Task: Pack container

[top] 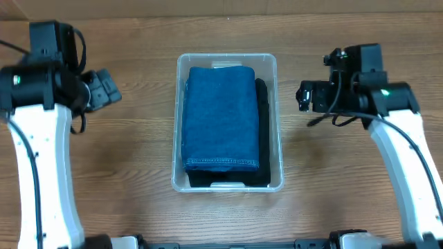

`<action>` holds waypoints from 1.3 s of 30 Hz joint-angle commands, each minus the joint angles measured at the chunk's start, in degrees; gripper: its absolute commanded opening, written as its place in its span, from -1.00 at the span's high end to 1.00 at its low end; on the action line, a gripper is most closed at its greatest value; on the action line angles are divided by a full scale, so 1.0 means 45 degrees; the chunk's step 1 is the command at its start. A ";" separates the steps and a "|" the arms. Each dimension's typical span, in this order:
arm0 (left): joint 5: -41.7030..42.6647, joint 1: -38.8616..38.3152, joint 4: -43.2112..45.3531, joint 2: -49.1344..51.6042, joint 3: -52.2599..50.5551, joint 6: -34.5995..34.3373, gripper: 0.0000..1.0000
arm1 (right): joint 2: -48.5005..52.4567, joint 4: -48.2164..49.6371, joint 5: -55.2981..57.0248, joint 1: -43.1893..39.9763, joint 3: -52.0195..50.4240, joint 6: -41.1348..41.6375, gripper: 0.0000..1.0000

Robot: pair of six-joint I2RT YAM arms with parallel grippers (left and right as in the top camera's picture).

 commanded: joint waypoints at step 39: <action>0.2074 0.0058 0.4007 -1.2585 -1.2041 0.0627 -1.00 | -1.8180 0.7344 0.0996 0.0015 -1.3950 0.0753 -1.00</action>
